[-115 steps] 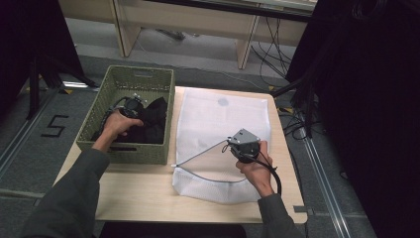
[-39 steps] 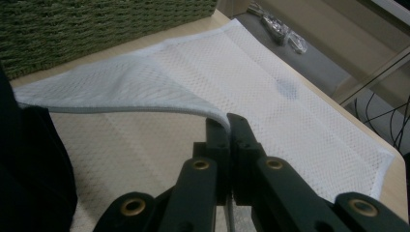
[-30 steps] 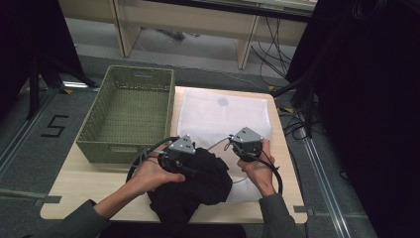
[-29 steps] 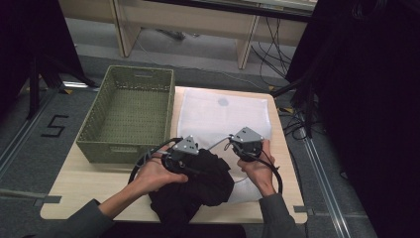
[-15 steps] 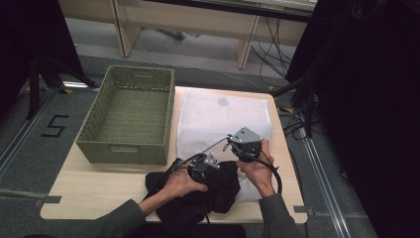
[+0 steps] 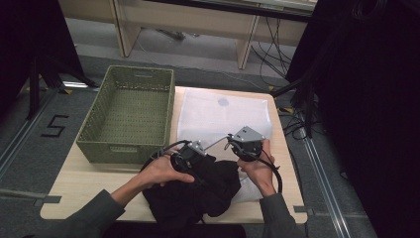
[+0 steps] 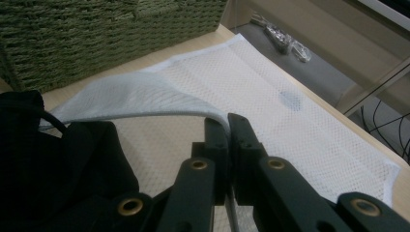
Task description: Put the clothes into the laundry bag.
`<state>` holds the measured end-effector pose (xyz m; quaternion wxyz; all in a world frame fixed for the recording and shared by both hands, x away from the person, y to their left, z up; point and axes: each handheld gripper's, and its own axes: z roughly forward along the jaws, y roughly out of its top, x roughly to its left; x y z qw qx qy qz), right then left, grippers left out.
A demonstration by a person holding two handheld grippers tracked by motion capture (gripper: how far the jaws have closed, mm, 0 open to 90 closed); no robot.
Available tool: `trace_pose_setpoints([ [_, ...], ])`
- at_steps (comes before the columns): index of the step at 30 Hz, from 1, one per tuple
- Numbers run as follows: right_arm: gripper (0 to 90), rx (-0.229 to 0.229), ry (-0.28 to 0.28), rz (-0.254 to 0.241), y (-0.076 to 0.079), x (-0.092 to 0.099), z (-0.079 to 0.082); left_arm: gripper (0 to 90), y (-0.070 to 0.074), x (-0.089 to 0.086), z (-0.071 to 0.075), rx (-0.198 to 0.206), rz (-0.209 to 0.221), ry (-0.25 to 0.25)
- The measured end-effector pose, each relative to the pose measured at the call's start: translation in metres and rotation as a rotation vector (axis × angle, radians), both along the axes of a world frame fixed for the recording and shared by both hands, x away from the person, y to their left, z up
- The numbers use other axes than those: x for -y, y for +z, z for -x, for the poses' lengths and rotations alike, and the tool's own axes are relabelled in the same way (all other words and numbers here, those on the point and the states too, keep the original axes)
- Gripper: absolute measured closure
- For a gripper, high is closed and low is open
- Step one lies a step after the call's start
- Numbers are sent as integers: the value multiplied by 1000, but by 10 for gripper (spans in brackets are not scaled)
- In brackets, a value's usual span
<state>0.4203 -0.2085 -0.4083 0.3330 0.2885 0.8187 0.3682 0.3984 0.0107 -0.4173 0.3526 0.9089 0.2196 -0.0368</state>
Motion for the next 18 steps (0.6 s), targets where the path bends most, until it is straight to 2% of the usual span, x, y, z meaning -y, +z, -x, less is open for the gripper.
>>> trace_pose_setpoints([
  [1, 876, 1, 0, -2, 0, 0, 0, 161, 8, -5, -2, 31, -10, 9],
  [5, 873, -9, 2, 0, 0, 0, 0, 153, 14, -10, -3, 9, -17, 18],
  [6, 873, -10, -1, -1, 0, 0, 0, 153, 17, -14, -3, 30, -14, 2],
  [8, 874, -10, -11, -17, 1, 0, 0, 154, 21, -17, -5, 53, 9, 8],
  [9, 876, -8, -11, -18, 1, 0, 0, 154, 24, -20, -10, 73, 37, 56],
  [11, 879, -8, -5, -10, 2, 0, 1, 163, 25, -20, -13, 88, 37, 68],
  [12, 880, 3, -4, -12, 3, -1, 1, 187, 25, -18, -22, 128, 58, 116],
  [13, 881, 1, -3, -15, 3, -2, 2, 229, 24, -17, -26, 152, 51, 132],
  [14, 881, 0, -4, -17, 4, -3, 2, 261, 24, -16, -32, 190, 16, 129],
  [15, 883, 4, 1, -15, 5, -3, 2, 262, 20, -11, -36, 197, 46, 168],
  [16, 883, 16, 11, -10, 6, -4, 2, 269, 18, -8, -41, 202, 51, 186],
  [18, 883, 9, 7, -29, 7, -5, 4, 324, 12, 0, -49, 226, 70, 222],
])
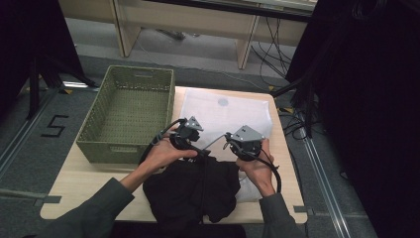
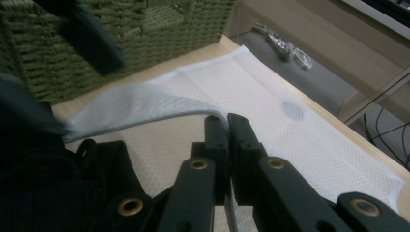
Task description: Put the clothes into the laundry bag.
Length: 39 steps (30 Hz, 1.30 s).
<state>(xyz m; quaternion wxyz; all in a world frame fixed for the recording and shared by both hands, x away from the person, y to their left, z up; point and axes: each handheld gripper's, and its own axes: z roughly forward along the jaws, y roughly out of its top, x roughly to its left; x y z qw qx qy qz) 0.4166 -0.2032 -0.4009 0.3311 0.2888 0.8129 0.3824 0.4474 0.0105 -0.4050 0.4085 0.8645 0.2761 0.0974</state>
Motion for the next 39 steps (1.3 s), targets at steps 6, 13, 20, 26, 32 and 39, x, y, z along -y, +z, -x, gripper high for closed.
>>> trace_pose_setpoints([
  [6, 884, 8, 28, -7, 3, -4, 3, 599, -12, 18, -16, 80, -61, 33],
  [13, 781, -24, 47, -29, 2, -4, 14, 864, -3, -2, -25, 76, -58, 47],
  [20, 428, -243, 244, -75, -1, -29, 50, 864, 4, -10, -26, 89, -84, 8],
  [26, 308, -359, 270, 30, -34, -42, 58, 864, 4, -10, -24, 89, -83, -17],
  [32, 362, -376, 243, 129, -79, -47, 51, 866, 4, -10, -22, 88, -98, -33],
  [39, 868, -294, 223, 152, -48, -44, 47, 868, 6, -16, -20, 85, -97, -45],
])
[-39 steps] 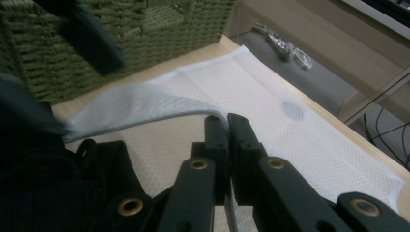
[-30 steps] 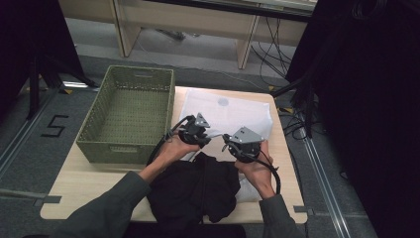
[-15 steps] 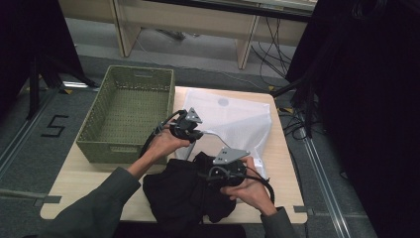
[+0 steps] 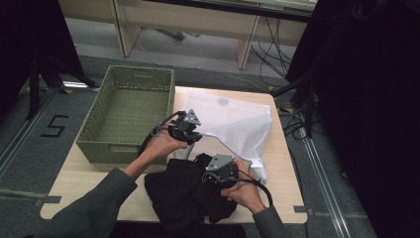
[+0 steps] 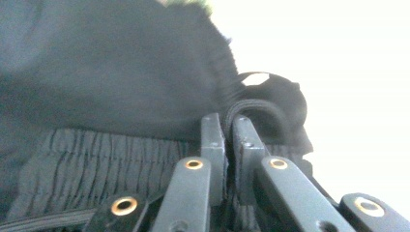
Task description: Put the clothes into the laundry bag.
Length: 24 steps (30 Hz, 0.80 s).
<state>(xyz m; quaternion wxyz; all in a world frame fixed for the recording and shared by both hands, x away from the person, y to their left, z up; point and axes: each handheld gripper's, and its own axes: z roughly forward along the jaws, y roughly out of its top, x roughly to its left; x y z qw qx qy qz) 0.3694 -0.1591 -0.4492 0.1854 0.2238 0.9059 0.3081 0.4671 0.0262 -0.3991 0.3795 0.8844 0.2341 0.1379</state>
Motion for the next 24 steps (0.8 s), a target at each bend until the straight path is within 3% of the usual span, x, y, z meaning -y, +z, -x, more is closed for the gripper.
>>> trace_pose_setpoints([
  [1, 868, 0, 0, 0, 0, 0, 0, 868, 0, 0, 0, 0, 0, 0],
  [2, 880, 76, -26, -11, 15, 7, -4, 867, 0, -3, -1, -6, 5, 1],
  [3, 880, 76, -26, -11, 15, 7, -4, 867, 0, -3, -1, -6, 5, 1],
  [4, 882, 163, -84, 3, 26, 20, -13, 868, 0, -3, 0, -12, 15, 6],
  [6, 882, 179, -149, -7, 30, 33, -23, 868, 1, -3, 0, -3, 7, -8],
  [8, 881, 169, -168, -16, 30, 41, -30, 868, 1, -3, 0, -3, 6, -9],
  [9, 876, 125, -188, -36, 28, 45, -33, 868, 1, -2, 0, -3, 6, -8],
  [10, 811, 65, -213, -126, 25, 53, -33, 868, 1, -2, -1, 18, 1, -19],
  [13, 737, 38, -182, -133, 28, 52, -29, 868, -1, -2, -1, -4, 9, -8],
  [15, 644, 32, -182, -169, 31, 51, -24, 868, -1, -1, -2, -11, 13, -4],
  [16, 558, -39, -152, -171, 32, 49, -20, 868, -1, -1, -2, -8, 12, -7],
  [18, 463, -89, -136, -180, 28, 44, -14, 867, -1, -1, -1, -9, 12, -8],
  [19, 463, -89, -136, -180, 28, 44, -14, 867, -1, -1, -1, -9, 12, -8],
  [20, 403, -132, -111, -158, 24, 39, -4, 866, 0, -3, -1, -8, 9, -8],
  [21, 377, -140, -109, -146, 21, 37, -1, 866, 1, -3, -1, -9, 8, -6],
  [23, 359, -179, -92, -95, 16, 37, 5, 866, 1, -4, -1, -8, 8, -7],
  [24, 359, -179, -92, -95, 16, 37, 5, 866, 1, -4, -1, -6, 8, -8],
])
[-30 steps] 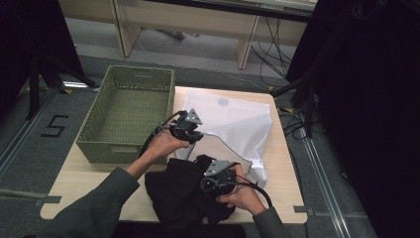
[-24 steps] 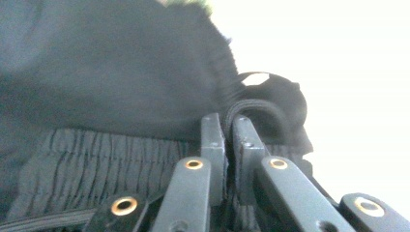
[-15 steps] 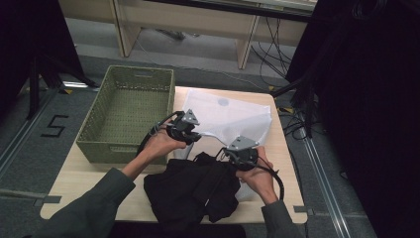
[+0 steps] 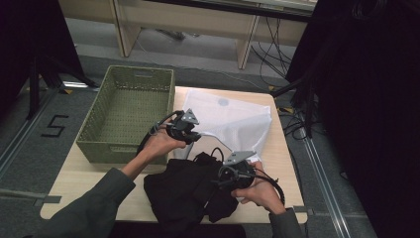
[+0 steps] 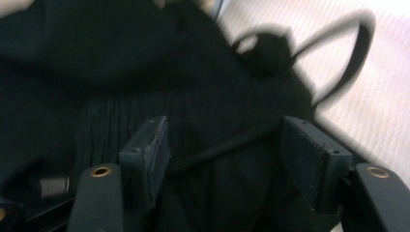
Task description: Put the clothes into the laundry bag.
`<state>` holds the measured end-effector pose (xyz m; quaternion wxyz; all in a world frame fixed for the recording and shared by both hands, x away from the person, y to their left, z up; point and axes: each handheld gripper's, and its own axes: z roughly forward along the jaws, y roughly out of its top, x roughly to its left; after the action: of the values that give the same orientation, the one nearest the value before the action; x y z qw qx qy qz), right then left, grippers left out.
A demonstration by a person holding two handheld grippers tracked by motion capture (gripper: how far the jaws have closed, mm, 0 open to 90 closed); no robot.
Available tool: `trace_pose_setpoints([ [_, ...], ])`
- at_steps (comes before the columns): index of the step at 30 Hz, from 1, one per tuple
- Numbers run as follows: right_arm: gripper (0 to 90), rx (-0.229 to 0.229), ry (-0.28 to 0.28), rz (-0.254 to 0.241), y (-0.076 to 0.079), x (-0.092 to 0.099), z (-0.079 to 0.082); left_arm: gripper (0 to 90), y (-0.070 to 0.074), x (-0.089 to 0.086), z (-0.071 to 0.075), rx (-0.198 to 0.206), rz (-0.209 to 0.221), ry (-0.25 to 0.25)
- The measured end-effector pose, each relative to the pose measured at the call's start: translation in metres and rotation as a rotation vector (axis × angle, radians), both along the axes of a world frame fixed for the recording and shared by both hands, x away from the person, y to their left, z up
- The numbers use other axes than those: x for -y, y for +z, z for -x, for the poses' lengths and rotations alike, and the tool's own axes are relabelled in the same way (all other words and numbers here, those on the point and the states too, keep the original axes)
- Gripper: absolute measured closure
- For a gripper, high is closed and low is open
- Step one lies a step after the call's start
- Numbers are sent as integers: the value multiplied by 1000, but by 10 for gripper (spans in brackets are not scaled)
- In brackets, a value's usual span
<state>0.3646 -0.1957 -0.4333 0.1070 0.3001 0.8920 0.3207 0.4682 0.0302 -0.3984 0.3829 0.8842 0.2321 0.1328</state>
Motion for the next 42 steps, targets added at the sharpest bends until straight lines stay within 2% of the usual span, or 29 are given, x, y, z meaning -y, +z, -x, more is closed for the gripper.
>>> trace_pose_setpoints([
  [1, 357, -25, -19, 18, -6, 0, 4, 866, 0, 0, 0, -2, 3, 0],
  [2, 346, -33, -7, 64, -12, 2, 3, 866, 0, 1, 1, -4, 5, 5],
  [3, 332, -62, -23, 108, -25, 2, 2, 866, 0, 1, 0, 0, 5, -2],
  [5, 336, -93, -34, 114, -32, 1, 1, 867, 0, 1, 0, 0, 5, -4],
  [7, 353, -86, -33, 106, -37, 0, -1, 867, -1, 2, 2, -5, 8, 4],
  [8, 449, -47, 2, 130, -43, 0, -3, 867, -1, 3, 1, 0, 2, -8],
  [10, 589, -64, -7, 117, -44, 1, -2, 867, -2, 4, 2, -6, 6, -4],
  [11, 655, -56, 2, 145, -41, 2, -2, 868, -2, 3, 2, 0, 1, -16],
  [12, 701, -45, 11, 139, -40, 3, -3, 868, -2, 3, 2, -2, 2, -16],
  [13, 723, -10, 30, 153, -40, 4, -4, 868, -2, 3, 3, -2, 4, -16],
  [14, 736, -8, 24, 152, -36, 4, -4, 868, -2, 3, 3, -3, 4, -16],
  [15, 746, 31, 17, 138, -33, 4, -3, 868, -2, 3, 3, -3, 4, -16],
  [16, 750, 35, -20, 122, -27, 3, -2, 868, -2, 2, 3, -3, 4, -21],
  [17, 750, 35, -20, 122, -27, 3, -2, 869, -2, 2, 3, -3, 4, -21],
  [18, 758, 116, -46, 109, -10, 5, -3, 869, -2, 1, 4, -5, 17, -24],
  [19, 758, 116, -46, 109, -10, 5, -3, 868, -2, 1, 4, -5, 17, -24],
  [20, 760, 178, -78, 77, 7, 6, -4, 869, 0, 0, 5, -5, 24, -24],
  [22, 760, 200, -79, 65, 21, 7, -9, 869, 1, -1, 6, 4, 27, -30],
  [23, 760, 200, -79, 65, 21, 7, -9, 869, 1, -1, 6, 4, 27, -30],
  [24, 760, 232, -81, 70, 29, 5, -16, 869, 2, -1, 6, 6, 24, -35],
  [26, 760, 252, -70, 87, 31, 2, -23, 869, 2, -2, 6, 7, 17, -36],
  [30, 760, 232, -114, 84, 29, -1, -44, 870, 2, -3, 6, 8, 15, -39],
  [31, 760, 232, -114, 84, 29, -1, -44, 869, 2, -3, 6, 8, 15, -39],
  [33, 759, 190, -137, 99, 19, -3, -60, 870, 3, -4, 7, 13, 17, -45],
  [36, 759, 131, -163, 140, -9, -3, -77, 870, 2, -5, 12, 26, 15, -63],
  [37, 759, 131, -163, 140, -9, -3, -77, 870, 2, -5, 12, 26, 15, -63],
  [38, 753, 87, -174, 180, -29, 0, -85, 870, 0, -7, 14, 28, 24, -68],
  [41, 743, 88, -191, 162, -36, 3, -88, 870, -4, -10, 16, 23, 37, -64],
  [42, 716, 98, -195, 145, -29, 3, -87, 870, -5, -12, 16, 27, 43, -61],
])
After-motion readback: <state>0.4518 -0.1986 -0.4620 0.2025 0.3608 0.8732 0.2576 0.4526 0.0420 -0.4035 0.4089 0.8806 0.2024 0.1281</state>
